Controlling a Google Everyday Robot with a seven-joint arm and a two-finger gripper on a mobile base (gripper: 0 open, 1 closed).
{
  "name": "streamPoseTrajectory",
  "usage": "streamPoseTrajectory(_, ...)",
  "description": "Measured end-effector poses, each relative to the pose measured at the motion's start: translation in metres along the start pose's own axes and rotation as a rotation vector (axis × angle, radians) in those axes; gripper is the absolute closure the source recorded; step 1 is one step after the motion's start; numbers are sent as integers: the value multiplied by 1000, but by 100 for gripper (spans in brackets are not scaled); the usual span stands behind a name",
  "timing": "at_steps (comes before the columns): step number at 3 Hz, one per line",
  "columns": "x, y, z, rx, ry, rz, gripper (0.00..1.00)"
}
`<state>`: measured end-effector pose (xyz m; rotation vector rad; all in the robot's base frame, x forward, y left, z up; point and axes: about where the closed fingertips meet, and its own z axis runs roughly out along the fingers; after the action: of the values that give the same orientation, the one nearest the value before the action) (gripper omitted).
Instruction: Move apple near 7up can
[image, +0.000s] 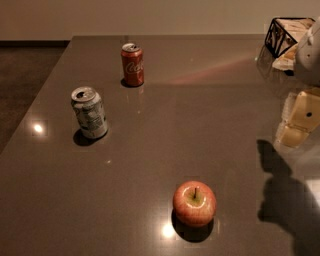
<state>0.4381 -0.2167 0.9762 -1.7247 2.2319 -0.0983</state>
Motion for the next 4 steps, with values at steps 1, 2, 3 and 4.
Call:
streamPoseTrajectory(1,0,0,0,0,0,0,0)
streamPoseTrajectory(2,-4,9,6,-8,-35,-11,0)
streamPoseTrajectory(3,-10,29,24,-55,-100,-36,0)
streamPoseTrajectory(4,-24,58,40,-118,-173,-78,0)
